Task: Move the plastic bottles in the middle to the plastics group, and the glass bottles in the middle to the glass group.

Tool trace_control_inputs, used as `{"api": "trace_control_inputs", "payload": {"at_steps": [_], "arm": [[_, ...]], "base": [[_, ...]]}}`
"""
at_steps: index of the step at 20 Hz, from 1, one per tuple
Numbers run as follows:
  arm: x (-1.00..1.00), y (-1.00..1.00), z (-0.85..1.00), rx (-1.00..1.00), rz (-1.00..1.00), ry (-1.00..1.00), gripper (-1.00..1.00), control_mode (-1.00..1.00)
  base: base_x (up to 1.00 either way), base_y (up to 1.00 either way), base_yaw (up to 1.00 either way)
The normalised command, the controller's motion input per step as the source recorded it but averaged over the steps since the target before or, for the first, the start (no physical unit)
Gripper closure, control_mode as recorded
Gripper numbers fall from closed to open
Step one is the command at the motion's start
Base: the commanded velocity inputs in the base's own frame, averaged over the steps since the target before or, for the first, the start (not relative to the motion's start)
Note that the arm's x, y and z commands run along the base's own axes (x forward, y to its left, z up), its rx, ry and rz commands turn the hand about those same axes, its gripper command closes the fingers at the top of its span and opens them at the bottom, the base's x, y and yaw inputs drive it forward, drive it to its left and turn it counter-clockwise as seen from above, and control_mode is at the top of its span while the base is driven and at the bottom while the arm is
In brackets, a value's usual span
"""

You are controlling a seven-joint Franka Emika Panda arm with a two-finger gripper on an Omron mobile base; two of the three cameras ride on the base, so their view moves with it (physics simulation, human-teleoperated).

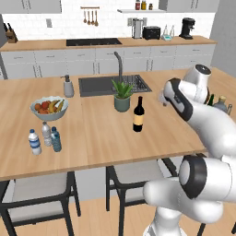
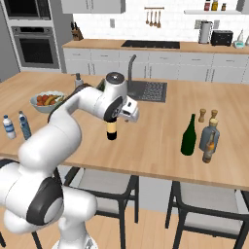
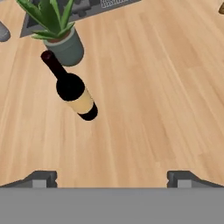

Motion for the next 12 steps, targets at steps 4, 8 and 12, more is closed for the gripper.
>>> {"api": "trace_control_inputs", "payload": {"at_steps": [4, 8, 12], "arm": [[0.18, 0.54, 0.12, 0.0, 0.0, -0.05, -1.0, -1.0], [0.22, 0.48, 0.0, -0.04, 0.0, -0.02, -1.0, -1.0], [0.27, 0.22, 0.01, -0.04, 0.0, 0.0, -1.0, -1.0]], "base": [[0.0, 0.0, 0.0], [0.0, 0.0, 0.0], [0.0, 0.0, 0.0]]}}
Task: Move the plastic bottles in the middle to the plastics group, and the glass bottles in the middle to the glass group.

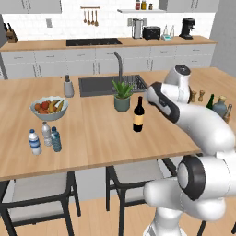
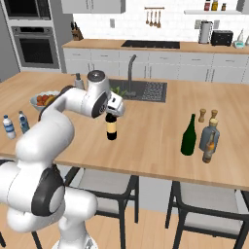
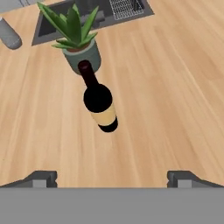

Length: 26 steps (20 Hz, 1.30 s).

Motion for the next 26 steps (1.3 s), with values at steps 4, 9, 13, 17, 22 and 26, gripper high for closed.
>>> {"api": "trace_control_inputs", "payload": {"at_steps": [4, 9, 13, 17, 22, 26], "arm": [[0.37, -0.09, 0.0, -0.12, 0.0, 0.0, -1.0, -1.0], [0.32, 0.11, 0.0, -0.03, 0.02, 0.01, -1.0, -1.0], [0.16, 0.22, 0.0, 0.03, 0.01, 0.09, -1.0, -1.0], [0.24, 0.1, 0.0, 0.01, 0.03, 0.01, -1.0, -1.0], [0.48, 0.01, -0.15, -0.04, 0.05, 0.0, -1.0, -1.0], [0.44, 0.07, -0.14, -0.03, 0.08, 0.01, -1.0, -1.0]], "base": [[0.0, 0.0, 0.0], [0.0, 0.0, 0.0], [0.0, 0.0, 0.0], [0.0, 0.0, 0.0], [0.0, 0.0, 0.0], [0.0, 0.0, 0.0]]}}
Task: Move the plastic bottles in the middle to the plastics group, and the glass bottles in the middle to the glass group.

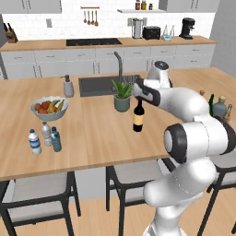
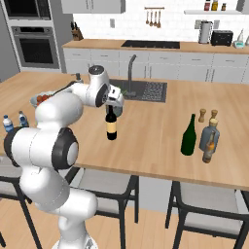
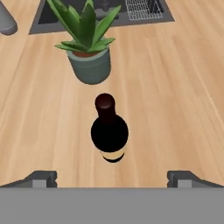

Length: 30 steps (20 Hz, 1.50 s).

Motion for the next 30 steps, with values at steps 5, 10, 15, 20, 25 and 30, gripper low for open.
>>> {"api": "trace_control_inputs", "payload": {"at_steps": [5, 10, 15, 20, 25, 30], "arm": [[0.4, 0.07, -0.19, -0.01, 0.08, 0.02, -1.0, -1.0], [0.37, 0.04, -0.22, -0.06, 0.06, 0.0, -1.0, -1.0], [0.29, -0.02, -0.23, -0.12, 0.01, 0.02, -1.0, -1.0], [0.29, 0.0, -0.2, -0.04, 0.0, 0.01, -1.0, -1.0], [0.23, 0.0, -0.15, 0.0, 0.01, 0.02, -1.0, -1.0], [0.18, -0.02, -0.16, 0.0, 0.02, 0.02, -1.0, -1.0]], "base": [[0.0, 0.0, 0.0], [0.0, 0.0, 0.0], [0.0, 0.0, 0.0], [0.0, 0.0, 0.0], [0.0, 0.0, 0.0], [0.0, 0.0, 0.0]]}}
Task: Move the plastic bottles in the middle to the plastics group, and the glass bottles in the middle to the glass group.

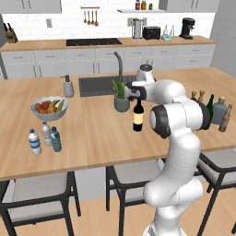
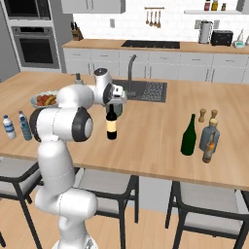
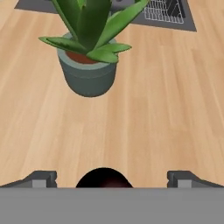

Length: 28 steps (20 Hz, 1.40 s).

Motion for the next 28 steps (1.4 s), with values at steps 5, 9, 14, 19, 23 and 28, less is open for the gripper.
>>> {"api": "trace_control_inputs", "payload": {"at_steps": [5, 9, 14, 19, 23, 28], "arm": [[0.02, -0.02, -0.18, 0.0, 0.0, 0.04, 1.0, -1.0], [-0.07, -0.06, -0.25, 0.0, 0.0, 0.1, 1.0, -1.0], [-0.11, -0.03, -0.25, 0.0, 0.0, 0.1, 1.0, -1.0], [-0.16, -0.06, -0.04, 0.02, -0.01, 0.03, 1.0, -1.0], [-0.41, -0.22, 0.34, 0.03, -0.06, -0.09, 1.0, -1.0], [-0.49, -0.6, 0.23, 0.0, -0.14, -0.15, 1.0, -1.0]], "base": [[0.0, 0.0, 0.0], [0.0, 0.0, 0.0], [0.0, 0.0, 0.0], [0.0, 0.0, 0.0], [0.0, 0.0, 0.0], [0.0, 0.0, 0.0]]}}
